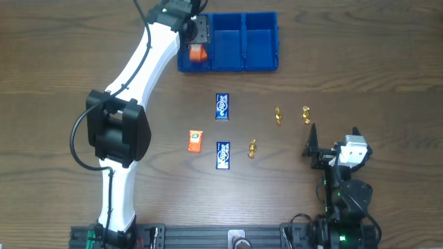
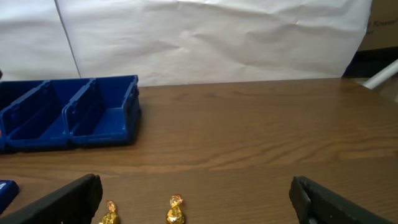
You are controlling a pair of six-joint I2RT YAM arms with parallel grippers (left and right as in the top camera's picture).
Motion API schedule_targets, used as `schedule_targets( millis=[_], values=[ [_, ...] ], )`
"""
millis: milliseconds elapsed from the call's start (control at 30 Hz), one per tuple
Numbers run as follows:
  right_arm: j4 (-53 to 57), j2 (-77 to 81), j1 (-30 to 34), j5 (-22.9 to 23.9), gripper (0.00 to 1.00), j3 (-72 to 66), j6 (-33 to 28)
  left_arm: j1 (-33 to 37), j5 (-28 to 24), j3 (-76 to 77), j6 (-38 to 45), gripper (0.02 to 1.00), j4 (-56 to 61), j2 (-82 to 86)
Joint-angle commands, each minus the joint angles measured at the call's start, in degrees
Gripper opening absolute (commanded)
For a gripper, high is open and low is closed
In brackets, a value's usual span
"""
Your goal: Sort Candies Into Trays
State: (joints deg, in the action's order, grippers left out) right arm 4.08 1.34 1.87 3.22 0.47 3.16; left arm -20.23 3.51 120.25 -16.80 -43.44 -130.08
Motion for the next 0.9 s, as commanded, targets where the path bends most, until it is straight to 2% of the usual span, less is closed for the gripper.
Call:
schedule_targets(
  millis=[33,100,200,400,667,900],
  values=[
    [0.5,-0.3,0.1,0.1,0.998,0.0,-0.7,0.2,0.5,1.4,-0.8,0.827,-2.6,5.4],
    [0.5,-0.3,0.1,0.1,0.998,0.0,-0.7,-1.5,2.6,-0.2,-1.4,0.825,-6.1,10.7],
    [0.5,-0.3,0.1,0.1,0.998,0.0,-0.7,-6.0,4.9,-10.8,-2.3,0.825,-6.6,22.3],
    [0.5,-0.3,0.1,0.1,0.998,0.0,-0.7,-15.0,5.6,-42.4,-10.5,0.978,-3.7,41.7],
    [0.5,-0.3,0.1,0.1,0.998,0.0,-0.7,-21.8,4.1,-65.6,-15.1,0.991,6.3,43.9],
    [0.5,-0.3,0.1,0.1,0.998,0.0,-0.7,-21.7,4.0,-68.8,-15.6,0.939,9.1,42.5]
  ],
)
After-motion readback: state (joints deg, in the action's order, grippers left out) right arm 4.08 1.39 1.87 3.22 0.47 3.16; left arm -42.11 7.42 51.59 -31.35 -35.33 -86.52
